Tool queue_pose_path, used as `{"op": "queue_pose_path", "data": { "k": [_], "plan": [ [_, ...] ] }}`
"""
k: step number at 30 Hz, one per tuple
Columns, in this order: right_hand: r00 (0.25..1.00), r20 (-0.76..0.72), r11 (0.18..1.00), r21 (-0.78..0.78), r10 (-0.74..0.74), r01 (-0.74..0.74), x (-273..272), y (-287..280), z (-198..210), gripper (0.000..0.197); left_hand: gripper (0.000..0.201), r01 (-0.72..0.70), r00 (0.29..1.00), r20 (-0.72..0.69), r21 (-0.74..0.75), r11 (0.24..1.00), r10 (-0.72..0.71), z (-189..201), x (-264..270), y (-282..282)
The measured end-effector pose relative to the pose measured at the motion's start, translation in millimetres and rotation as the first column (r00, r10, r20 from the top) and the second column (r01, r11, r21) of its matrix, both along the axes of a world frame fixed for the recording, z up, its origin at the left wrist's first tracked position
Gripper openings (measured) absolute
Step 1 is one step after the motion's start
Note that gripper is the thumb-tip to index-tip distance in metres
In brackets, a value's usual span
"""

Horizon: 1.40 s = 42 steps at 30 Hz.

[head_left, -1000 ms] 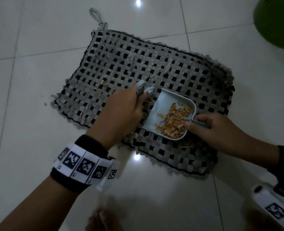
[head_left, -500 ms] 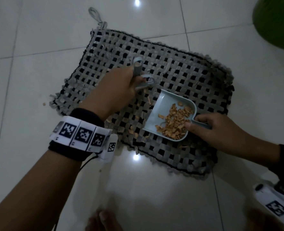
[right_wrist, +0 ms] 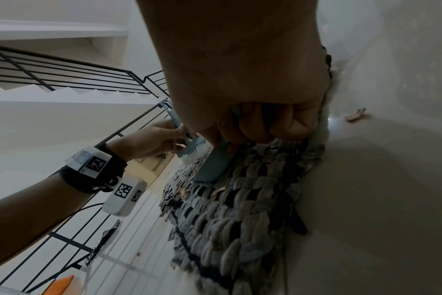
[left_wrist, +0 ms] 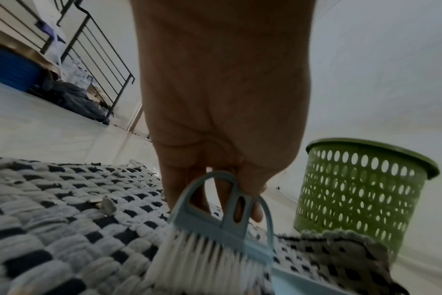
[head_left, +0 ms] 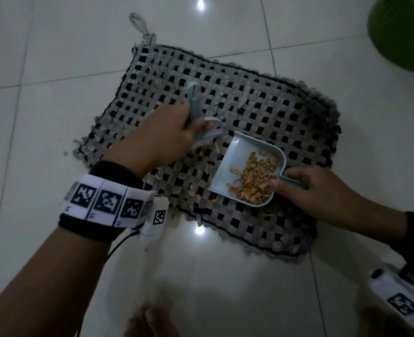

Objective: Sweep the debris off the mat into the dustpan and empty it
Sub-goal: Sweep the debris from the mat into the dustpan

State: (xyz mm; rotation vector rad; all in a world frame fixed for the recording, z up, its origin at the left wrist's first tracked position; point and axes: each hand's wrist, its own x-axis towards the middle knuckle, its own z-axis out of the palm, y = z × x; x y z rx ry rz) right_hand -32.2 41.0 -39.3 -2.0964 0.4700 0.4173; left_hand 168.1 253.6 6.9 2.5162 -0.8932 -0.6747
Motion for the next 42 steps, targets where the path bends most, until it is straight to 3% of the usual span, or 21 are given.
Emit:
{"op": "queue_pose_path", "data": {
  "k": [3,7,14,20,24,26,30,33,37,40,42],
  "plan": [
    [1.000,0.001,1.000,-0.009,0.000,0.000,-1.1,-0.3,-0.3,0.043,0.031,0.000,0.998,-0.057,-0.008,1.000,0.000,6.2,1.1,6.3],
    [1.000,0.001,1.000,-0.002,-0.008,0.008,-1.2,-0.5,-1.2,0.033,0.028,-0.113,0.989,0.080,-0.150,0.982,0.126,3.1,9.1,4.2],
    [1.000,-0.004,1.000,-0.014,-0.008,0.008,-1.1,-0.7,-1.0,0.032,0.029,-0.050,0.999,-0.007,-0.067,0.997,0.049,-3.9,4.0,5.8],
    [1.000,0.003,1.000,-0.008,-0.011,0.011,-2.5,-0.3,-2.8,0.030,0.030,-0.084,0.987,0.126,-0.134,0.987,0.101,-1.6,6.2,-2.4],
    [1.000,0.001,1.000,-0.002,-0.004,0.004,-2.6,-1.1,-2.9,0.030,0.030,-0.014,1.000,-0.017,-0.021,1.000,0.014,-2.3,6.0,-0.4],
    [1.000,-0.003,1.000,-0.002,0.001,-0.001,-2.5,-1.1,-2.9,0.030,0.033,-0.055,0.996,-0.074,-0.074,0.996,0.049,2.5,6.6,2.6],
    [1.000,0.000,1.000,0.002,-0.004,0.004,-2.9,-1.0,-4.0,0.028,0.030,-0.145,0.980,0.102,-0.208,0.967,0.169,-1.2,12.4,-2.0],
    [1.000,0.001,1.000,0.004,-0.001,0.001,-2.6,-1.0,-3.4,0.027,0.027,-0.109,0.981,0.147,-0.132,0.985,0.128,-5.5,13.6,-8.3],
    [1.000,0.004,1.000,0.008,-0.006,0.006,-3.0,-1.8,-3.3,0.030,0.031,0.045,0.998,0.032,0.086,0.995,-0.048,1.8,15.2,-7.1],
    [1.000,0.007,1.000,0.004,-0.005,0.005,-3.5,-1.8,-3.9,0.031,0.034,0.004,1.000,0.026,0.027,1.000,-0.005,10.3,18.5,-5.4],
    [1.000,0.007,1.000,-0.001,-0.003,0.003,-3.5,-2.1,-4.5,0.028,0.032,-0.044,0.991,0.124,-0.059,0.997,0.051,9.1,20.0,-9.5]
  ]
}}
